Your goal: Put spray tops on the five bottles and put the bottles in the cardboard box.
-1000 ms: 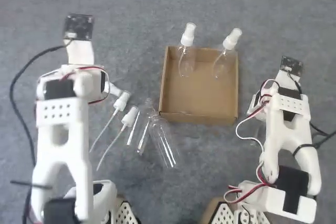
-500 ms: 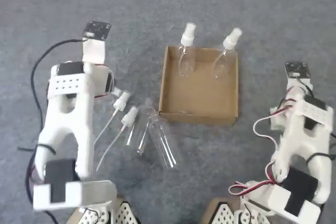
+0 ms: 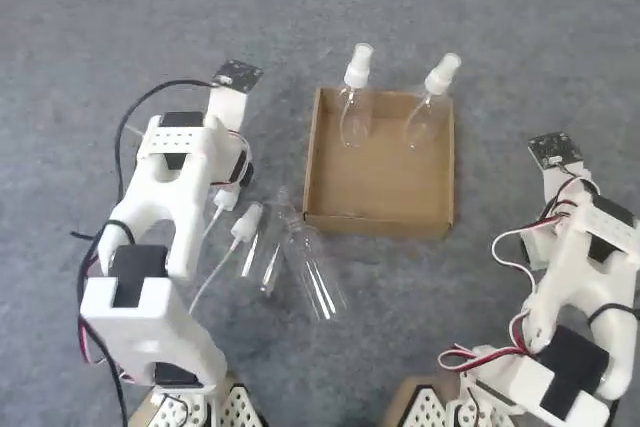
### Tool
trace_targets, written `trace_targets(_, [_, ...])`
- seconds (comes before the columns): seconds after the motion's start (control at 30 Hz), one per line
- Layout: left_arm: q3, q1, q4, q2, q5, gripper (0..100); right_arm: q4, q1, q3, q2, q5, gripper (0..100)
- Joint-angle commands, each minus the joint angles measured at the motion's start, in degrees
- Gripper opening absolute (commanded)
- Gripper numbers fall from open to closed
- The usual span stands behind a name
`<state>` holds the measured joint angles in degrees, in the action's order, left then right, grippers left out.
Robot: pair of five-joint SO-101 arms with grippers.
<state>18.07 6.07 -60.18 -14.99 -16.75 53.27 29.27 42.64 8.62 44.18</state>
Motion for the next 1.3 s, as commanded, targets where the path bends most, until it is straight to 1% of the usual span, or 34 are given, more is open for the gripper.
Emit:
trace_targets(0.0, [-2.42,0.00,1.23,-1.05,-0.79,15,-0.40,1.19,0.62,0.40,0.53,15.9])
trace_targets(0.1, [-2.68,0.26,1.23,-3.52,-0.79,15,-0.40,1.36,0.62,0.40,0.53,15.9])
trace_targets(0.27, [-2.42,0.53,-0.26,-4.04,-0.88,10,-0.40,1.36,0.62,0.40,0.53,15.9])
trace_targets(0.33, [-2.51,0.44,-2.11,-3.16,-1.14,10,-0.40,1.36,0.62,0.40,0.53,15.9])
trace_targets(0.4, [-2.33,0.44,-2.73,-1.49,-2.37,11,-0.40,1.36,0.62,0.40,0.53,15.9])
trace_targets(0.6, [-2.24,0.53,-3.96,1.85,-2.81,11,-0.40,1.36,0.62,0.40,0.53,15.9])
trace_targets(1.07, [-2.68,0.00,-4.04,-3.52,-2.55,11,-0.40,1.36,0.62,0.40,0.53,16.0])
trace_targets(1.27, [-2.68,0.00,-4.04,-3.78,-2.46,16,-0.40,1.36,0.62,0.40,0.53,16.0])
